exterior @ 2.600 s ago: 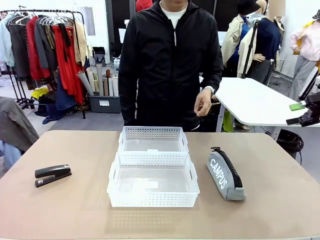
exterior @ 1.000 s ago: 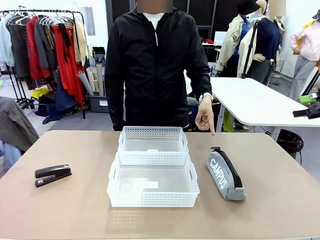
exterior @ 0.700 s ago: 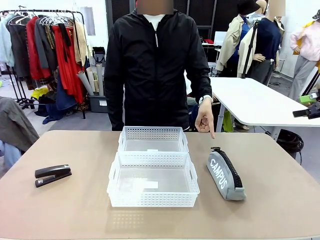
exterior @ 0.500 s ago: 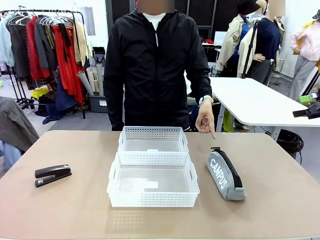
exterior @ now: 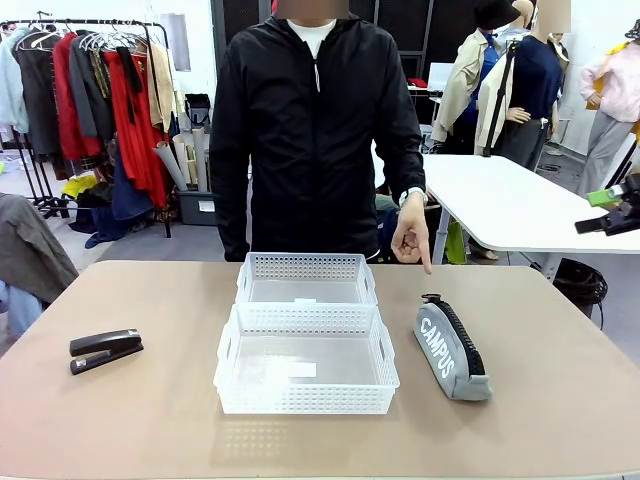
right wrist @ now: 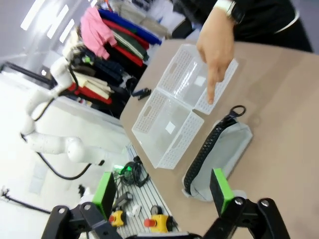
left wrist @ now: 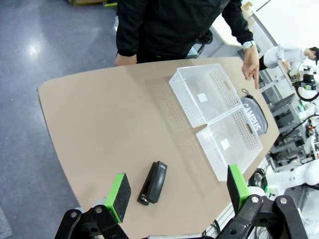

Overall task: Distribute items into two baskets.
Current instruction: Pick up the Pencil pouch that the person points to.

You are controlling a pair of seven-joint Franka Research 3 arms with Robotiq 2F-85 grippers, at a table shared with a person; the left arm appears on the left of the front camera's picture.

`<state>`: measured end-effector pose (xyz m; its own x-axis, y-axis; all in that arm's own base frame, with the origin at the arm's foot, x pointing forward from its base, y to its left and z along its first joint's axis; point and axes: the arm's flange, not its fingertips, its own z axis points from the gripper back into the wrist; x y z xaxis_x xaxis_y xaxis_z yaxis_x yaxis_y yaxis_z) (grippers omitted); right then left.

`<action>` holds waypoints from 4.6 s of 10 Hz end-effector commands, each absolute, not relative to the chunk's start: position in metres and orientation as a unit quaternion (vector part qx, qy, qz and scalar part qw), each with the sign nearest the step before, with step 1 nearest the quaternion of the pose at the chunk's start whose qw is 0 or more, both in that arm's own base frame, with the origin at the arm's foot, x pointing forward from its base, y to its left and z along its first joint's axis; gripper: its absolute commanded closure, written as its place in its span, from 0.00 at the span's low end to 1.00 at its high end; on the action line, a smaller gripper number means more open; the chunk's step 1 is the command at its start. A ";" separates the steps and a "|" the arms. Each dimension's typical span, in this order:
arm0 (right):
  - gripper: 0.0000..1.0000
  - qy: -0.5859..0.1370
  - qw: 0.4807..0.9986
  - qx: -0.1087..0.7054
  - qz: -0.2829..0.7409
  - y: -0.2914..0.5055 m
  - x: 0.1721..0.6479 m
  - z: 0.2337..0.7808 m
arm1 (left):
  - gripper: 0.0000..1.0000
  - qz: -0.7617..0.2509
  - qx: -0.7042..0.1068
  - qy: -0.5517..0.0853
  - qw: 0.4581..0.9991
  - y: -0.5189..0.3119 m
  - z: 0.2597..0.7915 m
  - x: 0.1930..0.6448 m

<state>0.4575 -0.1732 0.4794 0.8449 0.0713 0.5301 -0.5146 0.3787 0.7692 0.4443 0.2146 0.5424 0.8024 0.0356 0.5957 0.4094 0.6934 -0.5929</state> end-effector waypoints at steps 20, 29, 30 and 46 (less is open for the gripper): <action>0.00 -0.092 0.982 0.096 0.131 0.085 0.427 0.428 | 0.00 -0.107 -0.377 -0.297 0.871 0.216 0.544 0.443; 0.00 -0.053 0.991 0.051 0.108 0.115 0.432 0.355 | 0.00 -0.107 -0.377 -0.297 0.871 0.216 0.544 0.443; 0.00 -0.049 0.992 0.046 0.107 0.117 0.431 0.348 | 0.00 -0.107 -0.377 -0.297 0.871 0.216 0.544 0.443; 0.00 -0.039 0.995 0.036 0.079 0.130 0.456 0.320 | 0.00 -0.107 -0.377 -0.297 0.871 0.216 0.544 0.443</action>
<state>0.4411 0.1211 0.3238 0.9786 0.1908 0.0767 -0.1979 0.9751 0.1003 0.4444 0.2149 0.5424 0.8025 0.0358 0.5955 0.4090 0.6937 -0.5929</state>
